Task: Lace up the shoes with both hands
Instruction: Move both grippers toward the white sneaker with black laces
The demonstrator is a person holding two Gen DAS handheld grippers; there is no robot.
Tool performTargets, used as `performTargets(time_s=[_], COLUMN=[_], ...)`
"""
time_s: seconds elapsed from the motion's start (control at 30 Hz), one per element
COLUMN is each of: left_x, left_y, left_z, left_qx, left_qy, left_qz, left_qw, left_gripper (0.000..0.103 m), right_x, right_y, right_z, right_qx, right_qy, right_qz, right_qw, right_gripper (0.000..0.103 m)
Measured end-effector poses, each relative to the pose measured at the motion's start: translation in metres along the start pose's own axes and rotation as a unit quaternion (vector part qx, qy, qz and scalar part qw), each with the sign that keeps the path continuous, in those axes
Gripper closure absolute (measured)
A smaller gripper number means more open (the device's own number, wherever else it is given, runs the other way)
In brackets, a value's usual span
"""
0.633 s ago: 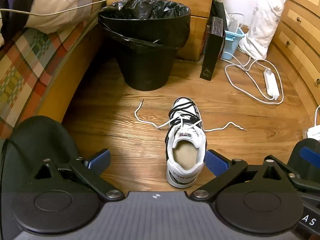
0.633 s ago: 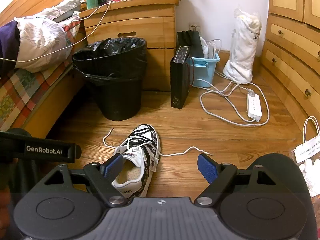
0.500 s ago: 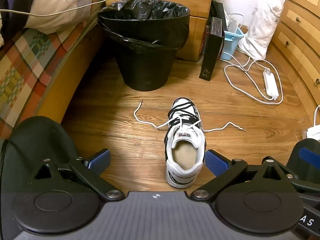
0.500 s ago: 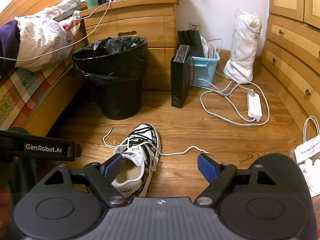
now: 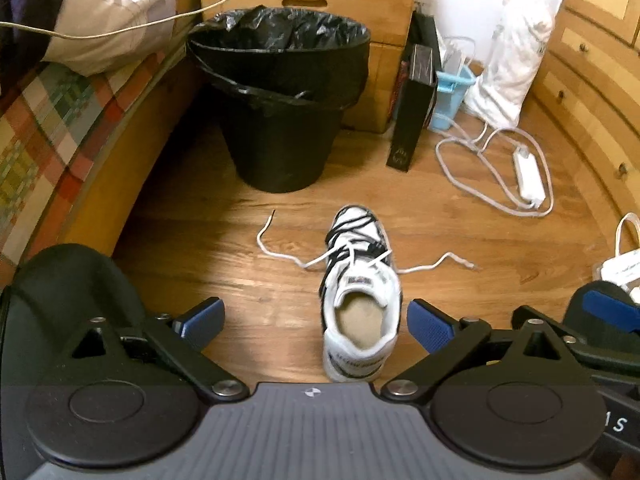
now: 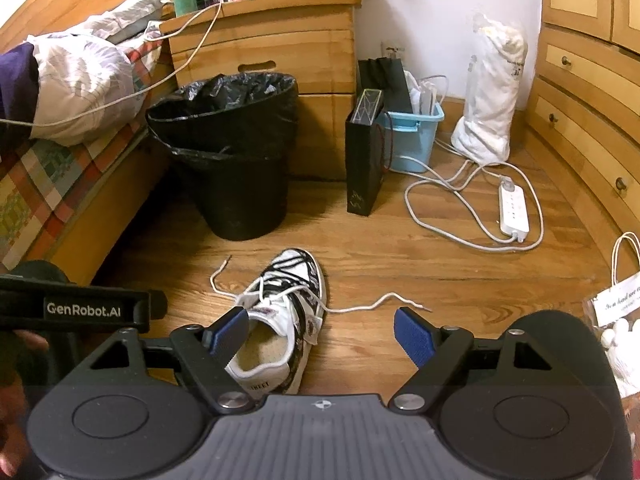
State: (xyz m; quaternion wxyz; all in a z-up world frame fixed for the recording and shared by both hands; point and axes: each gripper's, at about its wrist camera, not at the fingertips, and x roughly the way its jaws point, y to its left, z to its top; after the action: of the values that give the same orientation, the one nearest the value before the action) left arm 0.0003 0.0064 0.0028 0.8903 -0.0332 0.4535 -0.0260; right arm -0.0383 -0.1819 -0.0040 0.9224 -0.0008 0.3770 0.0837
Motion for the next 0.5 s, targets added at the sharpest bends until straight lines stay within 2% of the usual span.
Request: performTargets(time_s=[0.2,0.27,0.37,0.5], left_x=[0.002,0.005,0.007,0.006], left_y=[0.001,0.002,0.002,0.005], left_z=[0.003,0.004,0.006,0.01], left_qx=[0.007,0.012,0.016,0.017], left_qy=[-0.007,-0.005,-0.006,-0.011], left_qz=[0.01,0.008,0.005,-0.008], left_qw=[0.9999,0.9999,0.9998,0.9998], left_gripper=[0.004,0.005,0.008,0.01], right_x=[0.007,0.011,0.013,0.015], right_y=[0.0,-0.001,-0.002,-0.003], right_z=[0.004,0.006,0.007,0.012], right_qx=[-0.006,0.0,0.008,0.005], right_qy=[0.003,0.008,0.007,0.006], right_qz=[0.006,0.008,0.012,0.021], right_qw=[1.0,1.0,1.0,1.0], right_gripper=[0.025,0.033,0.039,0.04])
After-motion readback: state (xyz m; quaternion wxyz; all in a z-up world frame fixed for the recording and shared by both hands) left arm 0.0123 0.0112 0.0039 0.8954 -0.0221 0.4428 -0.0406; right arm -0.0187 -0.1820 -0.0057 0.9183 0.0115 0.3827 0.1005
